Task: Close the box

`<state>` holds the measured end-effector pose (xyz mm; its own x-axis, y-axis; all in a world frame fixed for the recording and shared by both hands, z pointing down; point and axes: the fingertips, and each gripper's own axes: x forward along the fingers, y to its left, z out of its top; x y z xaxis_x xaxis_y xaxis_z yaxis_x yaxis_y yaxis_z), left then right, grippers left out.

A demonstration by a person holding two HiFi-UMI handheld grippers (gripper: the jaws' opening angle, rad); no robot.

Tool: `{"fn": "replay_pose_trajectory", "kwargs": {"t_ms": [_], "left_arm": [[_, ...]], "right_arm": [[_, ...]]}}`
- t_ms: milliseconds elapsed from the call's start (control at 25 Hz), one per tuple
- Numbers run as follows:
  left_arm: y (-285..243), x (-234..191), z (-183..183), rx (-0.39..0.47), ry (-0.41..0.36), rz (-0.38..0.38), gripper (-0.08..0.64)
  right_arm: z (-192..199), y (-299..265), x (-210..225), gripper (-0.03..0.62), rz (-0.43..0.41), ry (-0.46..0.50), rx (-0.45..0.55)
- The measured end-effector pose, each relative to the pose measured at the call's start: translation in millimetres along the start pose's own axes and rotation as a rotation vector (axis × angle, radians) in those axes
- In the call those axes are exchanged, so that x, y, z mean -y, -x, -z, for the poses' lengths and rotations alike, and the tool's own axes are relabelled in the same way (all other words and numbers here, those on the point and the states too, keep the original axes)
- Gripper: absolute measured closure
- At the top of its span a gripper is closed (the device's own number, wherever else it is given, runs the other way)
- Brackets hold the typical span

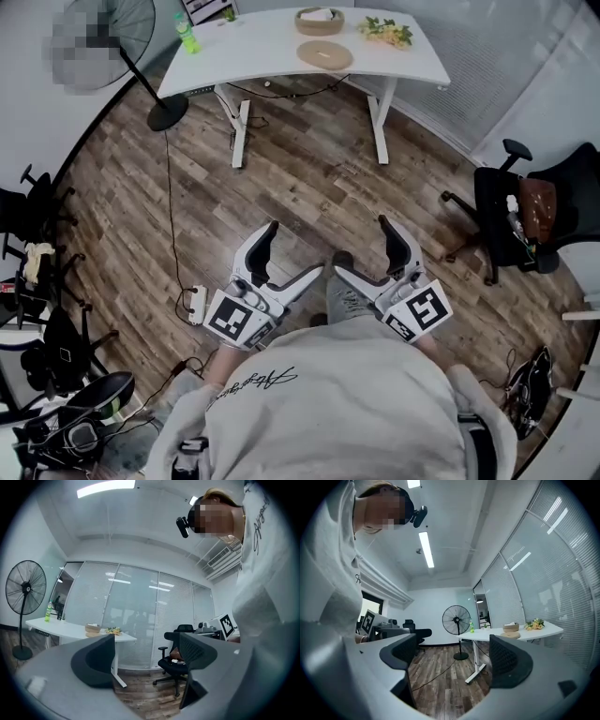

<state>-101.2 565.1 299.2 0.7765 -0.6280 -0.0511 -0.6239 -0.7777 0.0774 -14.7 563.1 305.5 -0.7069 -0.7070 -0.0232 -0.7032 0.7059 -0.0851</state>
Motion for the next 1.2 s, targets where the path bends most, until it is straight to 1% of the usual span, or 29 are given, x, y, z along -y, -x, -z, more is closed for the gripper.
{"fn": "replay_pose_trajectory", "kwargs": {"t_ms": [120,240,480,600,800,1200], "left_arm": [[-21.8,-19.9,-2.8,0.0,-0.021,-0.003,0.143],[-50.5,-42.0,-6.4,0.012,-0.036,-0.011,0.143],[-100.8,-83.2,-18.6,0.03,-0.057,-0.023,0.143],[-120.7,-102.5,-22.4,0.036,-0.055,-0.036,0.143],[-149.7,-129.4,-20.9,0.031,-0.046,-0.06,0.143],[-224.3,-167.5,-26.6,0.051,-0.061,-0.066,0.144]], "right_arm": [[-5.7,-19.5,20.8,0.12,-0.018,0.017,0.002],[-9.5,-36.6,51.5,0.121,-0.027,0.029,0.008],[-27.8,-75.8,106.7,0.124,-0.039,0.046,0.033],[-31.7,-94.5,127.6,0.127,-0.051,0.051,0.027],[-29.0,-115.7,162.1,0.128,-0.062,0.031,0.012],[-38.3,-147.0,237.6,0.132,-0.076,0.024,0.024]]}}
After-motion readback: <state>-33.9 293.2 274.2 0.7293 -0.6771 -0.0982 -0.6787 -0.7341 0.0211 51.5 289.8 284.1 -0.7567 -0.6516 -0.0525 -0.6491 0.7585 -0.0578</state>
